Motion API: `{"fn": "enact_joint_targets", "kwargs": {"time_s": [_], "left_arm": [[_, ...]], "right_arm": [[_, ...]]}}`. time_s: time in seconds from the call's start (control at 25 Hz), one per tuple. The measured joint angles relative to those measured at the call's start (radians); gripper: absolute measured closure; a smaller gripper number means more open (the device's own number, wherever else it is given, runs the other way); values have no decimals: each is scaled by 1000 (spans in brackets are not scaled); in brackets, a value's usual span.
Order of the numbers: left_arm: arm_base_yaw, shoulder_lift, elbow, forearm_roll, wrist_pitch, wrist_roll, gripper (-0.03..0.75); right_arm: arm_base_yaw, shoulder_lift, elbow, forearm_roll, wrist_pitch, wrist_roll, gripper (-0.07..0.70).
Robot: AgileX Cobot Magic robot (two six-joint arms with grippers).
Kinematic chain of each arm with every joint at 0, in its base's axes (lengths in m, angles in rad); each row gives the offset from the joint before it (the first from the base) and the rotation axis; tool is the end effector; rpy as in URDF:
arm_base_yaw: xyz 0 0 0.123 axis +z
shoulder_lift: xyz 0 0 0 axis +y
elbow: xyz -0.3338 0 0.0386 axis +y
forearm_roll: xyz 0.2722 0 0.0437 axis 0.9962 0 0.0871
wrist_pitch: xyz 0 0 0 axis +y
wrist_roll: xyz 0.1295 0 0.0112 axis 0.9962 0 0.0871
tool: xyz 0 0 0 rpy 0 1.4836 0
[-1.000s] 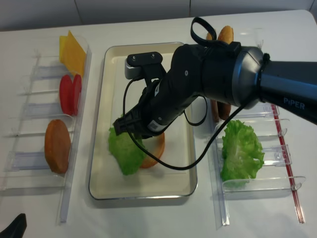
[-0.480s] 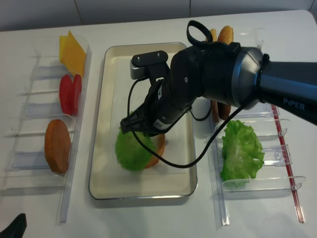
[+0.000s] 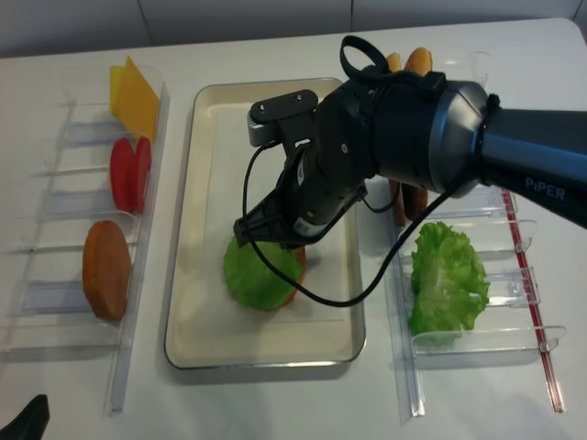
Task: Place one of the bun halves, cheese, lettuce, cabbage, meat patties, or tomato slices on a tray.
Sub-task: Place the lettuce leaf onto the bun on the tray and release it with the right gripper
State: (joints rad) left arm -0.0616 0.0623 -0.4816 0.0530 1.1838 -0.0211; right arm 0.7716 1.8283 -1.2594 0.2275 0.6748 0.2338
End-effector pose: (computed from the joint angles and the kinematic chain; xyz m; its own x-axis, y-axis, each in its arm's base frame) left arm 0.0016 0.0063 0.2516 -0.6251 0.0375 -0.7796 0.0226 0.9993 0.0299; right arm 0.2943 0.3119 0.2090 -0.8913 -0.3131 -0.3279 -0.4091 0.8673 0.2836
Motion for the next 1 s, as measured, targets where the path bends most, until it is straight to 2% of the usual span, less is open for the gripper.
{"fn": "enact_joint_targets", "kwargs": {"time_s": [0.12, 0.2, 0.4, 0.48, 0.6, 1.0], "left_arm": [[0, 0, 0, 0, 0, 0, 233], [0, 0, 0, 0, 0, 0, 233], [0, 0, 0, 0, 0, 0, 233], [0, 0, 0, 0, 0, 0, 233], [0, 0, 0, 0, 0, 0, 233], [0, 0, 0, 0, 0, 0, 232]], "right_arm": [[0, 0, 0, 1, 2, -34, 569], [0, 0, 0, 3, 8, -47, 516], [0, 0, 0, 3, 12, -51, 196], [0, 0, 0, 3, 16, -51, 127], [0, 0, 0, -20, 22, -51, 97], [0, -50, 0, -94, 34, -52, 90]]}}
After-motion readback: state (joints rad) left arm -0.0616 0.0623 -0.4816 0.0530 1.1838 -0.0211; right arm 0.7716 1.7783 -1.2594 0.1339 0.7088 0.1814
